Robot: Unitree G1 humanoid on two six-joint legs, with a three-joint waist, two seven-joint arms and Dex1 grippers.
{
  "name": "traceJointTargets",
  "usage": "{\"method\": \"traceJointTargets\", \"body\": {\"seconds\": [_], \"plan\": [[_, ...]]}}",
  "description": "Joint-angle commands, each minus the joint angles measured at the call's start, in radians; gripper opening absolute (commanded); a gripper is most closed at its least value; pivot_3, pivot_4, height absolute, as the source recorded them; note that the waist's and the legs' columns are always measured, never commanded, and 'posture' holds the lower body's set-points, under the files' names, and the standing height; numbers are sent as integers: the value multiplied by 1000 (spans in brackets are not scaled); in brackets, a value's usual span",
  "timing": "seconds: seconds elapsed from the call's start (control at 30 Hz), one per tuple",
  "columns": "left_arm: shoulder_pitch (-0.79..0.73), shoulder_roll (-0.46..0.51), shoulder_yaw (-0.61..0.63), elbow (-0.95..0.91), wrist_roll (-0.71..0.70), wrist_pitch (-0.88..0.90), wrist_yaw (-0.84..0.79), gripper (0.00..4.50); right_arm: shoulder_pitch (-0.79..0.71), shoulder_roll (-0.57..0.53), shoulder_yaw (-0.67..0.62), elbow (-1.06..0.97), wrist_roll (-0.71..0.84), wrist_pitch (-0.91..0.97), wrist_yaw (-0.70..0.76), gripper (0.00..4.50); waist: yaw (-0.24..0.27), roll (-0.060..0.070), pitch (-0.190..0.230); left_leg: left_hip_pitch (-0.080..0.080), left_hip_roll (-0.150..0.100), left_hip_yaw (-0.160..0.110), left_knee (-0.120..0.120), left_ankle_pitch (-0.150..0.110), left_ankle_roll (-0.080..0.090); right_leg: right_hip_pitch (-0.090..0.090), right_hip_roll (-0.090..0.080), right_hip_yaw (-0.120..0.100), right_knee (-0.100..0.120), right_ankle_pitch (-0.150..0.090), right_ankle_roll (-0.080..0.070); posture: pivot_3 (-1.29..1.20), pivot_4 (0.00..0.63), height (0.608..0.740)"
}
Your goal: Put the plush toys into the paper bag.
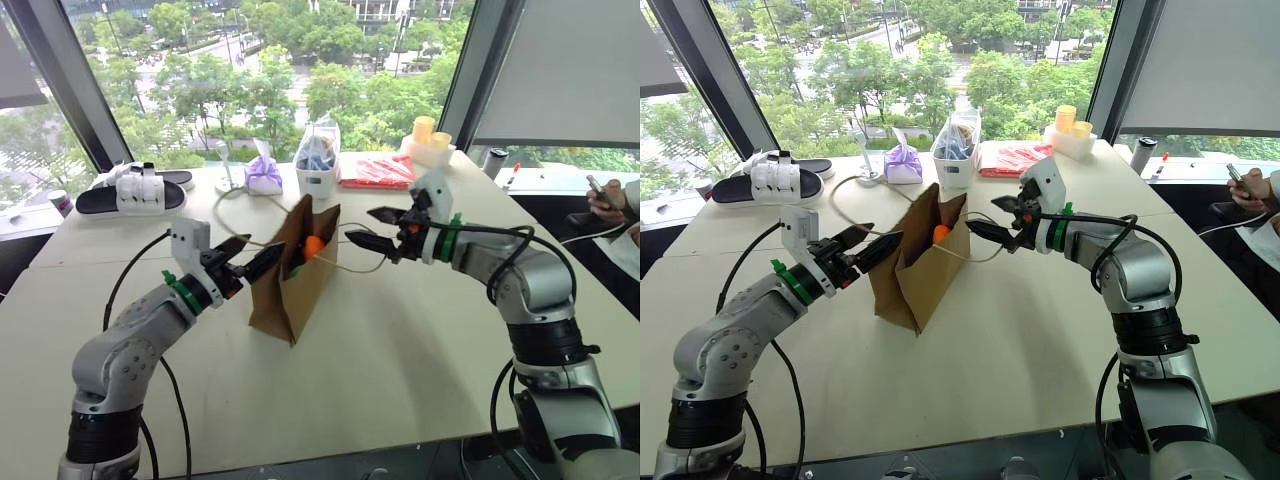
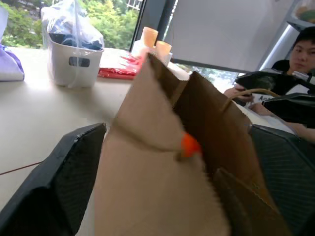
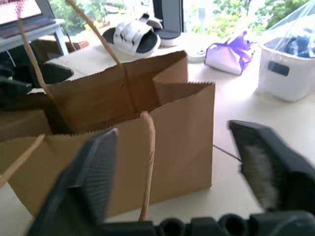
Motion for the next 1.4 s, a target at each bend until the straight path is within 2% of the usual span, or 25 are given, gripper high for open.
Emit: {"method": "traceJointTargets", "body": {"seconds": [0.03,0.3,0.43,0.57,0.67,0.9,1.03,1.23,1.4], "plan": [[15,46,60,-72,-87,38,-15,4500,-55,5,-78,-5,47,0,-20,4446,0,0,0,0,0,0,0,0,0,0,0,0,0,0,0,0,150,740],[129,161,93,-110,-141,80,-79,4500,-76,-11,-222,60,120,47,-105,4446,1,0,0,0,0,0,0,0,0,0,0,0,0,0,0,0,150,740],[213,217,64,-152,-106,65,-143,4500,7,-20,-209,53,105,34,-112,4446,1,0,0,0,0,1,-1,0,1,0,0,0,-1,0,0,0,150,740],[234,199,20,-169,-76,39,-145,4500,109,0,-164,17,93,19,-113,4446,2,1,0,0,0,1,-1,-1,1,0,0,0,-1,0,0,0,150,740],[229,177,-17,-162,-30,11,-140,4500,184,28,-107,-41,92,13,-110,3672,2,1,0,0,0,1,-1,-1,1,1,0,0,0,0,0,0,150,740],[232,172,-30,-147,19,-20,-163,4500,257,123,-4,-122,82,9,-129,68,-1,1,1,0,1,1,-1,-1,1,0,0,1,0,0,0,0,150,740],[235,174,-22,-141,34,-30,-173,4500,259,159,34,-105,68,-12,-131,68,2,1,1,0,0,1,0,-1,1,0,0,1,0,0,0,0,150,740],[210,135,-107,-88,175,-113,-162,4500,235,202,91,-51,31,-58,-125,68,1,1,1,0,0,1,0,-1,1,0,0,0,0,0,0,0,150,740],[154,56,-176,-43,242,-147,-135,4500,210,234,116,-14,6,-86,-125,68,2,1,1,0,0,1,0,0,1,0,0,0,0,0,0,0,150,740]]}}
